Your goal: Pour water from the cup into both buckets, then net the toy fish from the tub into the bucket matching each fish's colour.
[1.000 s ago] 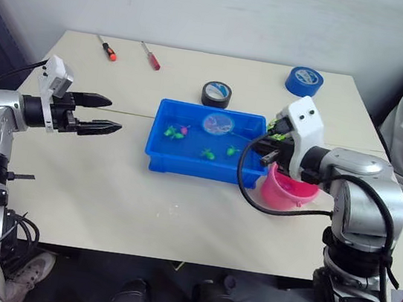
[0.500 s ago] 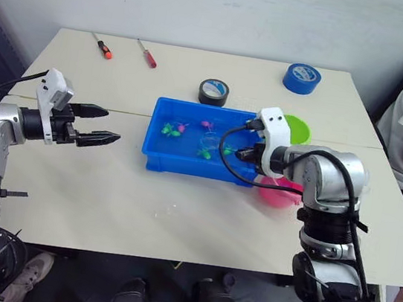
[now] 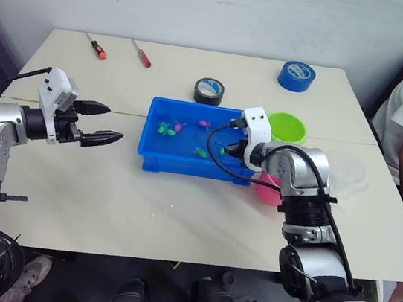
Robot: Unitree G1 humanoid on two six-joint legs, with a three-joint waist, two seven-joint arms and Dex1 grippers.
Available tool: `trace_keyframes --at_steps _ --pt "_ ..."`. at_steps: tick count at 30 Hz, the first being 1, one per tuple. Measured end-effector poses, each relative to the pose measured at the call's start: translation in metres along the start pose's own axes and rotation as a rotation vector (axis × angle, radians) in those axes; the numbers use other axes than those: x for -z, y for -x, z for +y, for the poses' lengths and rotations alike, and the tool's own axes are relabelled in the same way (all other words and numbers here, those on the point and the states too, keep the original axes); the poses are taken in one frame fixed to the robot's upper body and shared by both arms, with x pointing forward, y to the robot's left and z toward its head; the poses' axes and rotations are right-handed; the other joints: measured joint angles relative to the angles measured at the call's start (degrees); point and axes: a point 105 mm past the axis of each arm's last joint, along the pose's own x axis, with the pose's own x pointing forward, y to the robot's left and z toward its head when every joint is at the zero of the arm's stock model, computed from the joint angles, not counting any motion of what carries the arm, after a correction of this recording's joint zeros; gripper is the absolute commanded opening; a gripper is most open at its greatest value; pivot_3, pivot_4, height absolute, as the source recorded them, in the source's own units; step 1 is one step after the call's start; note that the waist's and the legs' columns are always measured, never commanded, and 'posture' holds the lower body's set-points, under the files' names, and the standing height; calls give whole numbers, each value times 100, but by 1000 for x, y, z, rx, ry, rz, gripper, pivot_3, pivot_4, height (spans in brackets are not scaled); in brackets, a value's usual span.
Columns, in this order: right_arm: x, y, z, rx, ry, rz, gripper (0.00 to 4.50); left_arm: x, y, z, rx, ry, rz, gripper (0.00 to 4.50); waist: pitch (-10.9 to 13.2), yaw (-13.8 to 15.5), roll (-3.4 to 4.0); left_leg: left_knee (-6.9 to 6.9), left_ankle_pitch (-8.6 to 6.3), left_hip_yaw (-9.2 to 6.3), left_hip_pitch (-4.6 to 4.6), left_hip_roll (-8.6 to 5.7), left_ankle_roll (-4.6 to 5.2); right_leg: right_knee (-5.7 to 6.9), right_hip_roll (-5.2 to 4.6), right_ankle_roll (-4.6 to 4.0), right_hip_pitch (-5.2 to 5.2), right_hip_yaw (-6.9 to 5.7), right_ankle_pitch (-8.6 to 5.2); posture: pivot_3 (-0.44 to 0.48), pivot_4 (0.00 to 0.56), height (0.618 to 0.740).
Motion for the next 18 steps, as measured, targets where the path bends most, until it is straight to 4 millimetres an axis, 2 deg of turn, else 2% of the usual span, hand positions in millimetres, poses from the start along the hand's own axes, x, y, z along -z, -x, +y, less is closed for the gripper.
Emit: trace_keyframes --at_steps 7,13,18 --pt "-3 -1 5 -34 -25 -25 0 0 0 0 -6 0 -1 4470 0 0 0 -4 3 -2 0 0 -1 -2 0 0 0 -1 0 0 150 734" --pt "-21 12 15 -70 -13 -107 0 -1 0 1 -9 -7 -4 4470 0 5 1 -24 7 -3 0 -1 -4 -12 -3 0 -3 -1 0 0 150 734" --pt "-21 19 21 -93 -18 -120 0 -9 -1 2 -7 -22 -19 4470 1 22 1 -49 20 -3 0 -16 -1 -19 -19 0 -10 -2 0 0 150 734"
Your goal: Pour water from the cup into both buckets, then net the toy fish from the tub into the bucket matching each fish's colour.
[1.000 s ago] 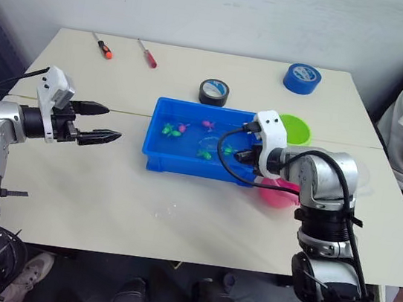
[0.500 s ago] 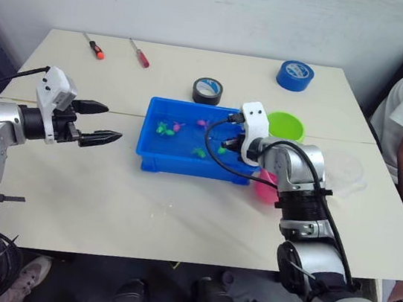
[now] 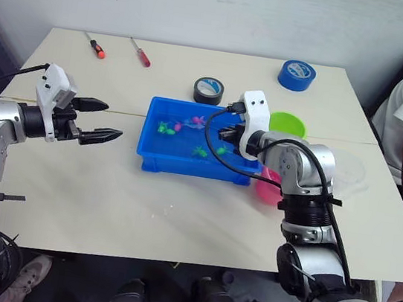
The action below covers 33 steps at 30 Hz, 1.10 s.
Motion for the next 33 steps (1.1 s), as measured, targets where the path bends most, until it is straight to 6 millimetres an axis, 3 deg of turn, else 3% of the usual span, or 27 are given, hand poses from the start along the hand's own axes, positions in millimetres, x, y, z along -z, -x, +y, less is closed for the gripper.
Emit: trace_keyframes --at_steps 10,15,21,26,31,33 --pt "17 26 1 -46 67 7 0 -3 -3 -1 43 -14 -14 4470 0 28 0 -14 3 -4 -7 -10 4 -15 -13 0 -2 -7 0 0 150 734" --pt "11 41 7 -111 122 -41 0 -8 -6 -4 77 -14 -55 4470 0 17 0 -15 4 -5 -5 -7 5 -15 -8 1 -2 -8 0 0 150 734" --pt "25 56 10 -175 142 -60 0 -9 -10 -6 93 -2 -82 4470 0 40 -1 -14 4 -6 -8 -10 7 -20 -12 4 0 -7 2 0 150 734" --pt "23 62 13 -194 159 -109 0 -10 -11 -8 101 3 -96 4470 -1 42 -1 -14 5 -8 -8 -9 8 -20 -10 5 1 -9 2 0 150 734" --pt "12 95 -25 -79 217 -200 0 -24 -24 -28 195 3 -162 4470 0 180 -1 -13 0 -9 -9 -14 15 -33 -17 7 9 -11 3 0 150 734" --pt "10 118 -37 -48 254 -215 0 -30 -31 -39 248 -5 -184 4470 0 232 0 -15 -1 -14 -6 -16 18 -42 -17 8 20 -17 3 0 150 734"
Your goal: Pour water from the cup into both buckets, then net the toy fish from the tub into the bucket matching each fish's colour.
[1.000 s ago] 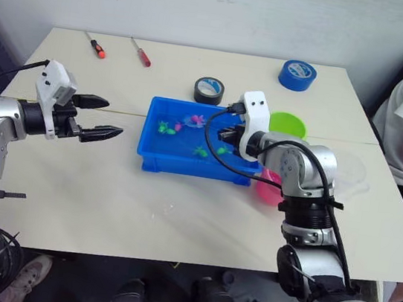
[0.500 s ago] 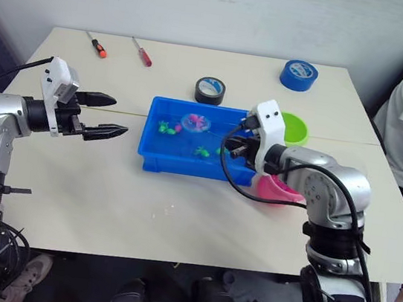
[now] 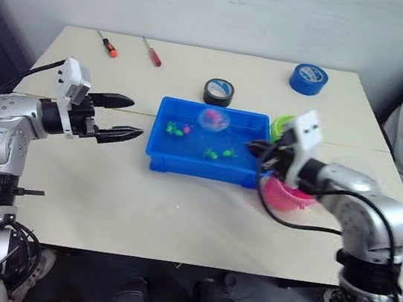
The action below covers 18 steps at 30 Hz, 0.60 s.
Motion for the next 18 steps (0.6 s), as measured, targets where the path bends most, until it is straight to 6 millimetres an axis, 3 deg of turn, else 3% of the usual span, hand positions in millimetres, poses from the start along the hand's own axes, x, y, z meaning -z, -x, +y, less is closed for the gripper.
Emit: trace_keyframes --at_steps 6,11,18 --pt "-9 55 -21 91 76 6 0 -3 -25 -18 142 6 -29 4470 0 35 0 0 0 -4 7 3 1 -22 8 6 17 1 3 0 150 734" --pt "18 105 -40 238 152 196 0 -14 -42 -21 247 -36 -64 4470 -1 107 1 2 0 3 9 2 3 -38 16 16 25 11 8 0 150 734" --pt "35 133 -49 360 282 298 0 -8 -62 -18 320 -28 -69 4470 -1 104 1 7 3 10 10 0 8 -42 29 28 28 26 14 0 150 734"
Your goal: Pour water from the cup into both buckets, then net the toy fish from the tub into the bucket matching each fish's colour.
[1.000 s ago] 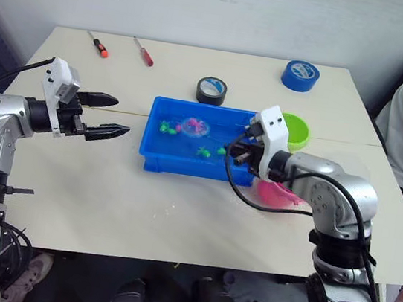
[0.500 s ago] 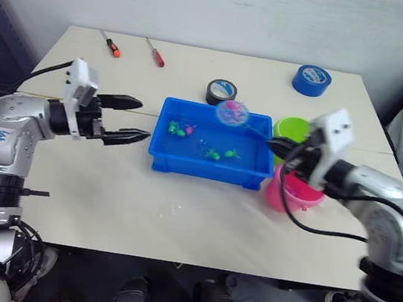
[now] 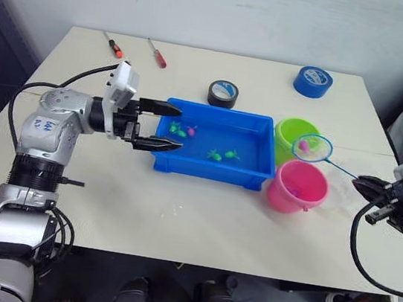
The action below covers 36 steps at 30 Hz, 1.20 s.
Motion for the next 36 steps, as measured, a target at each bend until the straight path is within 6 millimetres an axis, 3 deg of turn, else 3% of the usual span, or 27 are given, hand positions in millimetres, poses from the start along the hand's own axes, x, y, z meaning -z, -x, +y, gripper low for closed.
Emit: trace_keyframes --at_steps 6,12,17,22,28,36 --pt "19 12 4 51 210 75 0 0 -7 8 30 -14 -2 4470 -1 14 1 2 0 2 1 1 -1 -4 42 4 2 12 1 0 150 734" --pt "19 20 15 61 443 75 0 2 -13 13 49 -17 10 4470 -1 8 1 4 1 2 1 2 -1 -4 50 7 3 16 3 0 150 734" --pt "8 23 23 96 668 27 0 6 -17 15 61 -13 15 4470 -1 5 1 8 1 6 3 1 -2 -1 51 8 3 16 3 0 150 734" --pt "13 18 37 94 910 25 0 6 -16 17 62 -14 22 4470 -1 19 1 10 1 6 2 0 -3 -1 50 8 3 16 3 0 150 734" --pt "29 15 42 116 1059 50 0 7 -16 18 62 -17 24 4470 -1 23 1 11 2 11 6 0 -5 7 48 8 3 16 3 0 150 734" --pt "28 16 40 185 1218 59 0 6 -13 18 55 -18 26 4470 -1 23 1 14 5 11 10 0 -9 16 49 7 3 15 3 0 150 734"
